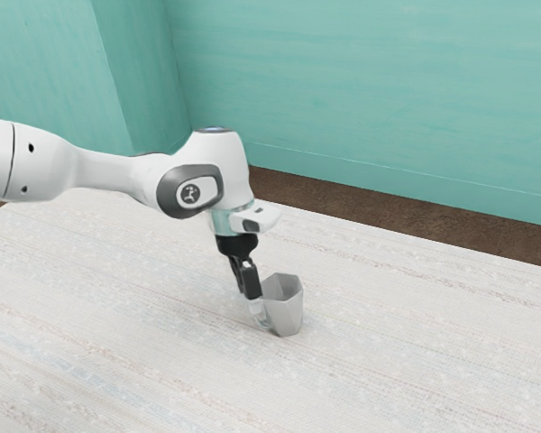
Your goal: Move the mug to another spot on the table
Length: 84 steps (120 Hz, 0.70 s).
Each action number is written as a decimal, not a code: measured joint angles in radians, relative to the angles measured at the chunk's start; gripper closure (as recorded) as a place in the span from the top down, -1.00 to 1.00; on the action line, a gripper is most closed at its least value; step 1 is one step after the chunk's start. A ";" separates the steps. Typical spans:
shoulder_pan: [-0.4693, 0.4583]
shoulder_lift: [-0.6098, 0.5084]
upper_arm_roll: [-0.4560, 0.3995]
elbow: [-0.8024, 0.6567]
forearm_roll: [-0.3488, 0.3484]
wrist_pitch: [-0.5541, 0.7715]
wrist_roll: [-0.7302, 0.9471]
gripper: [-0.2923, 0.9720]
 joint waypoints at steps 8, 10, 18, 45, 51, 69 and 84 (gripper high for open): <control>-0.003 0.021 0.008 0.000 0.004 0.020 0.014 0.54; -0.004 0.025 0.012 0.000 0.005 0.024 0.018 0.54; -0.006 0.034 0.021 0.000 0.010 0.039 0.036 0.54; -0.019 0.076 0.057 0.000 0.029 0.110 0.101 0.37; -0.021 0.082 0.061 0.000 0.033 0.135 0.111 0.30; -0.025 0.086 0.073 -0.005 0.048 0.201 0.130 0.07; -0.026 0.094 0.074 -0.010 0.044 0.253 0.149 -0.08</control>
